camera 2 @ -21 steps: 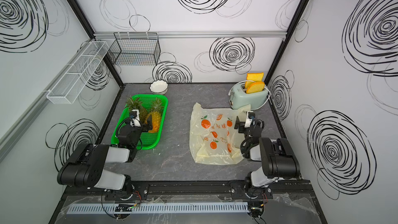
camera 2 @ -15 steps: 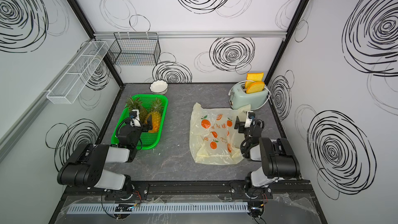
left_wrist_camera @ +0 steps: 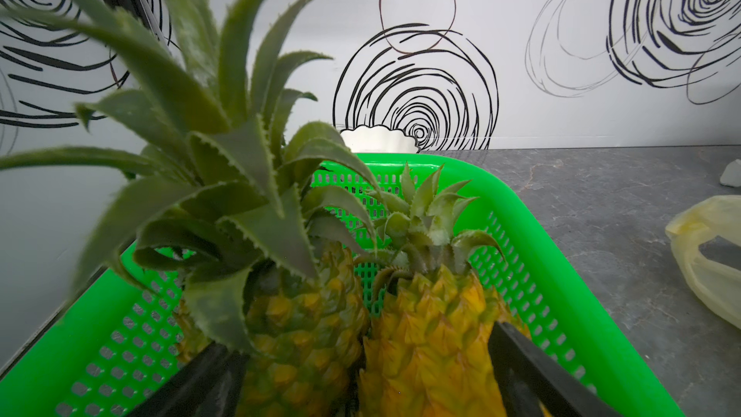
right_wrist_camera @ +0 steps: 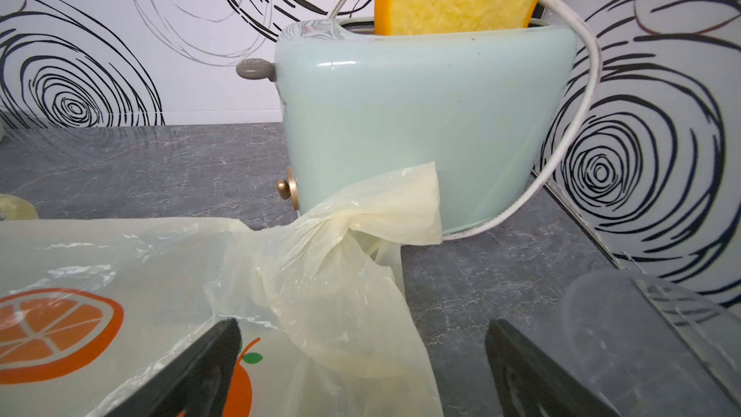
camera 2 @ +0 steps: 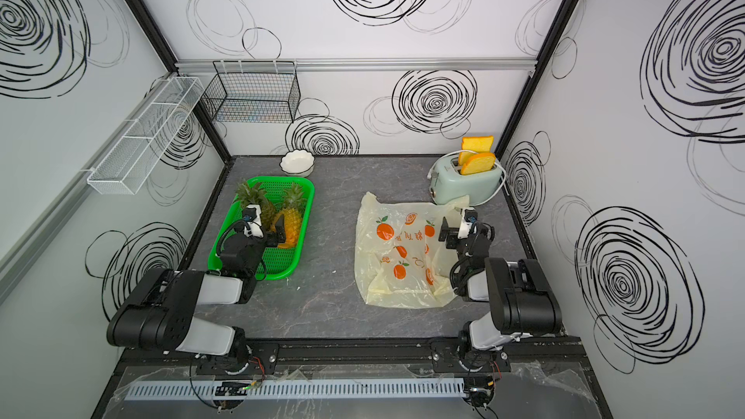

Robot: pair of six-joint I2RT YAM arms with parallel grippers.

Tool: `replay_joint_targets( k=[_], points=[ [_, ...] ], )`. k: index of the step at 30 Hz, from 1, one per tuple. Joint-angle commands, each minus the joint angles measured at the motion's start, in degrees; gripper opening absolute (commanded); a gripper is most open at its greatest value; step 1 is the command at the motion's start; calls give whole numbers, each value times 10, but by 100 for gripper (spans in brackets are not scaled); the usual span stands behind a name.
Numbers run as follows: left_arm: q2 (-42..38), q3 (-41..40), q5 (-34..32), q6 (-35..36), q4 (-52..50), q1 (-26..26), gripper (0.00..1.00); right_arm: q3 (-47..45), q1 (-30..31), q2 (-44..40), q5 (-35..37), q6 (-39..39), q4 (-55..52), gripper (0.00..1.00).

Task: Place the pineapple into a plastic bag & tie a knot
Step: Open the plastic bag at the center of the board.

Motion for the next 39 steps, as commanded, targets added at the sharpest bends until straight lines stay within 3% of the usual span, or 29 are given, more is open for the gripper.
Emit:
replay_joint_targets(
  k=[1,5,7,10,15,20,25,29,34,39],
  points=[
    [-62,-7,-1,-1,0,5,97,9,14,-88,20,-16,-60,99],
    [-182,5,-71,-31,-139,3,97,-7,16,-201,33,-2,-152,99],
    [-234,10,-87,-24,-183,3,97,-7,13,-253,79,57,-209,99],
    [-303,36,-105,-27,-265,5,97,39,-5,-313,135,183,-394,99],
    [-346,102,-118,-77,-414,-7,97,148,-54,-292,43,267,-616,99],
    [-349,154,-71,-132,-491,-19,97,192,-22,-297,19,312,-656,99],
    [-314,224,-17,-201,-566,-62,97,261,71,-267,0,279,-712,99],
    [-245,302,6,-224,-625,-137,98,313,144,-215,1,238,-767,100],
    [-136,412,9,-229,-692,-230,97,348,182,-184,4,206,-805,99],
    [20,560,54,-267,-774,-277,97,350,185,-195,17,197,-818,99]
  ],
)
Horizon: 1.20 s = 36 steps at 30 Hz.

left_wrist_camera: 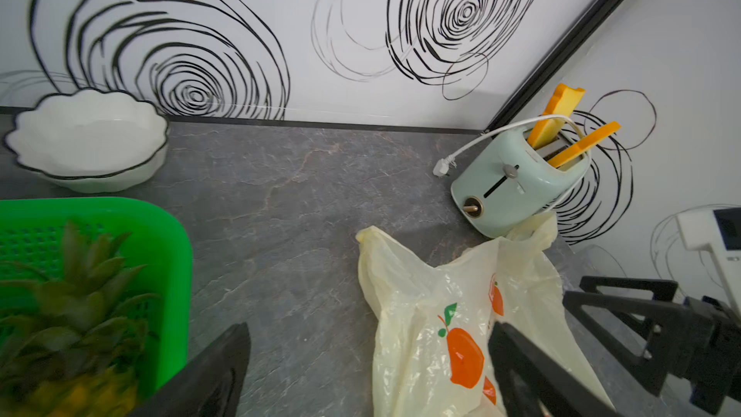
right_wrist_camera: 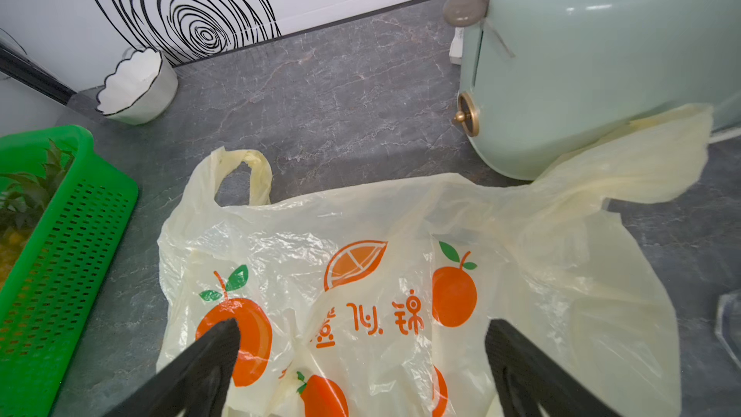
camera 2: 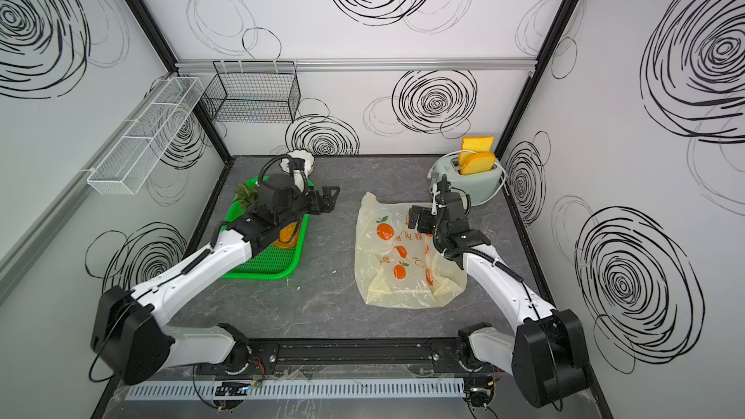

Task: Place the pineapple into a plastic bag & tie a knot
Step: Open the plastic bag at the center of the board.

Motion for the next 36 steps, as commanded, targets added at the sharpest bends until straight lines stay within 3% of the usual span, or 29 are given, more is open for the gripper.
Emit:
replay_joint_targets(
  k=[1,7,12,16,21,23,28,31,36],
  points=[
    [94,99,39,-32,-86,-21,97,17,3,-15,16,-17,-36,99],
    [317,346,80,-33,-250,-30,97,10,4,-47,38,-18,-49,99],
    [433,473,85,-28,-297,-30,97,-1,4,-77,52,-13,-58,99],
    [497,535,83,-28,-322,-29,97,-12,4,-96,58,-8,-63,99],
    [533,543,85,-34,-313,-30,99,-17,5,-112,63,-8,-70,99],
    [545,546,92,-34,-310,-30,95,-18,5,-115,63,-7,-70,98],
    [557,544,114,-36,-293,-30,66,-15,5,-117,61,-5,-73,98],
    [548,539,119,-37,-277,-29,43,-10,5,-120,61,-5,-77,98],
    [463,457,110,-52,-176,-28,7,0,5,-123,58,-2,-83,97]
  ],
)
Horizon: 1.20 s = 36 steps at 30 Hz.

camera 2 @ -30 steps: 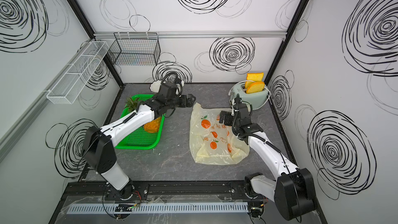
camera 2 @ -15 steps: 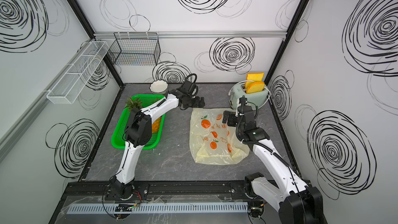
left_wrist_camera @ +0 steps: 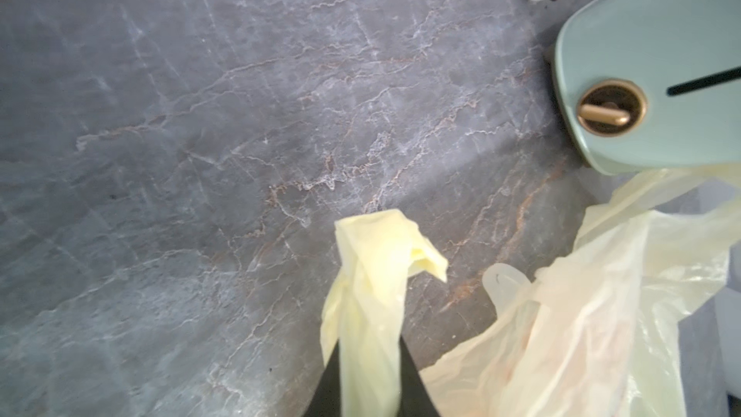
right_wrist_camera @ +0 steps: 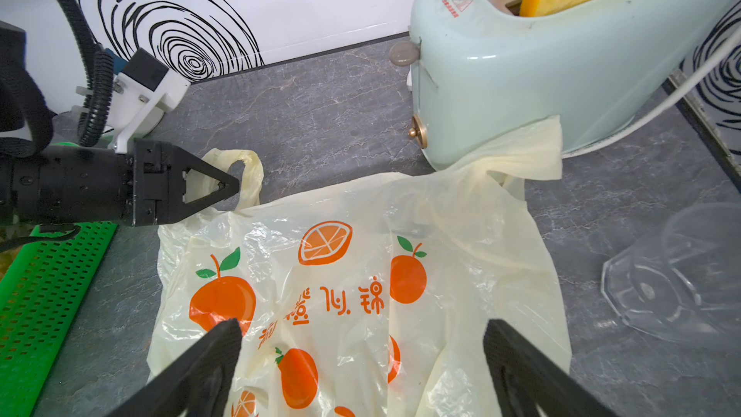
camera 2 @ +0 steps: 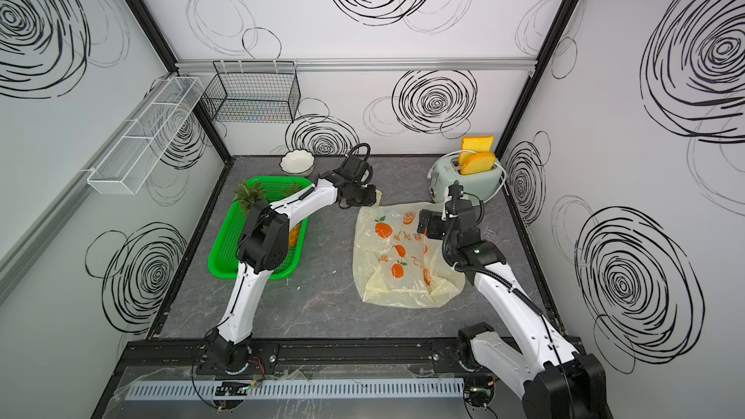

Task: Place the pineapple into a plastic bag & tie a knot
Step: Open the plastic bag at the center of the board.

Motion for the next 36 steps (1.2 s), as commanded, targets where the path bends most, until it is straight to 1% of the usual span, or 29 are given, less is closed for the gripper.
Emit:
replay_joint_targets(
  k=[1,3,6,10,12,15,19,21,23,25,28,30,32,36],
  points=[
    [-94,-60,-12,-25,103,4,0,17,3,-10,3,15,-21,97],
    [-155,-118,-34,-36,163,4,0,31,3,-4,-2,30,-29,96],
    [-247,-220,-64,-53,270,1,0,77,3,22,-9,85,-66,95],
    [-360,-354,-109,-64,403,-18,0,173,6,91,-57,190,-131,90],
    [-402,-408,-123,-62,454,-32,0,210,11,121,-84,247,-143,90],
    [-452,-476,-142,-51,503,-56,0,242,22,145,-114,344,-121,91],
    [-502,-544,-178,-44,549,-83,0,257,43,166,-128,480,-81,86],
    [-516,-558,-186,-37,556,-90,0,256,52,178,-140,547,-71,85],
    [-524,-560,-186,-29,551,-95,0,271,56,206,-158,604,-87,84],
    [-533,-565,-189,-27,546,-99,0,316,58,255,-183,627,-139,83],
    [-544,-574,-189,-23,551,-104,0,391,64,333,-210,621,-211,83],
    [-548,-579,-192,-19,551,-109,0,419,69,371,-228,616,-231,82],
    [-552,-582,-195,-18,551,-112,0,428,70,396,-235,613,-239,81],
    [-555,-583,-201,-12,551,-116,0,428,69,414,-224,608,-241,79]
  ],
)
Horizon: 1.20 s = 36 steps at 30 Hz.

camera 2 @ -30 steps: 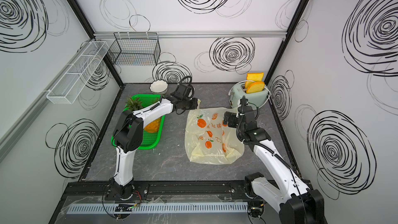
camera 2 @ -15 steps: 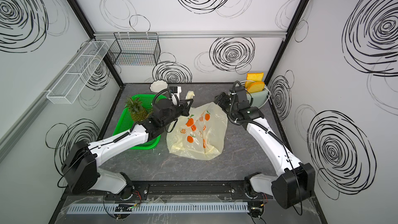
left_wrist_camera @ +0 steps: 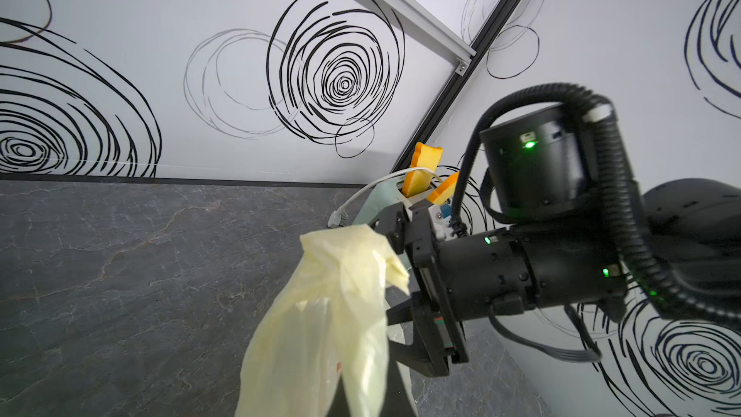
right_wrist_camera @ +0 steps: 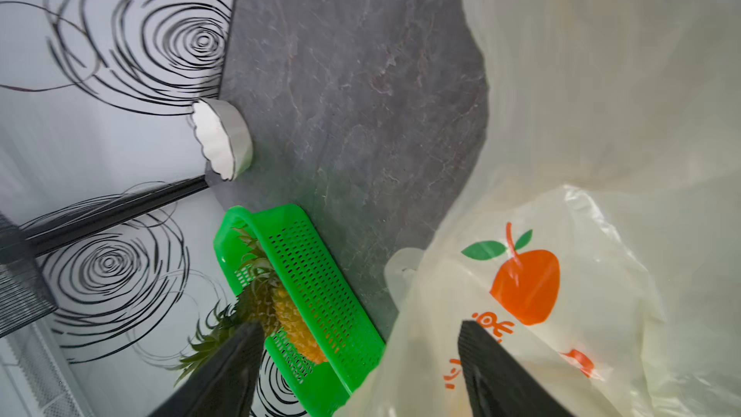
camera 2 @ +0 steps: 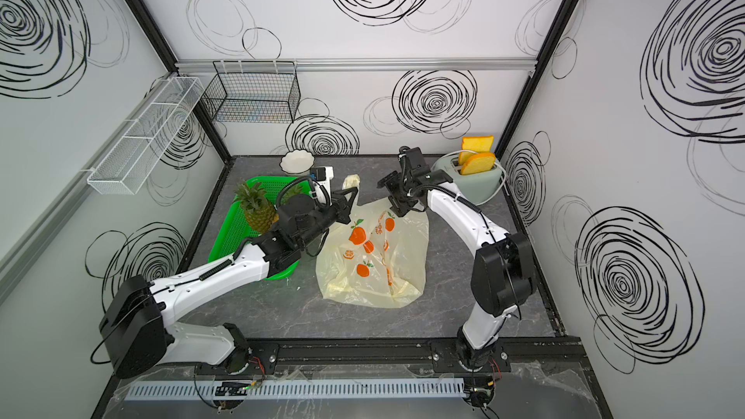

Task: Place the pineapple into a plastic bag & tie a knot
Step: Open the plastic bag at the center of the board.

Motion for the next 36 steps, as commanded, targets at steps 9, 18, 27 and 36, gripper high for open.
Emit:
replay_joint_targets(
  k=[9,18,27,36],
  points=[
    [-19,-8,-30,12,27,-6,0,13,-3,12,12,40,-43,19],
    [-85,-13,-62,-14,-19,-8,35,157,-9,10,61,-126,-18,0],
    [-227,-27,-97,14,-104,-10,95,270,-9,7,-3,-513,-49,0],
    [-191,80,38,45,-318,104,99,202,2,-8,-33,-699,-97,0]
  ],
)
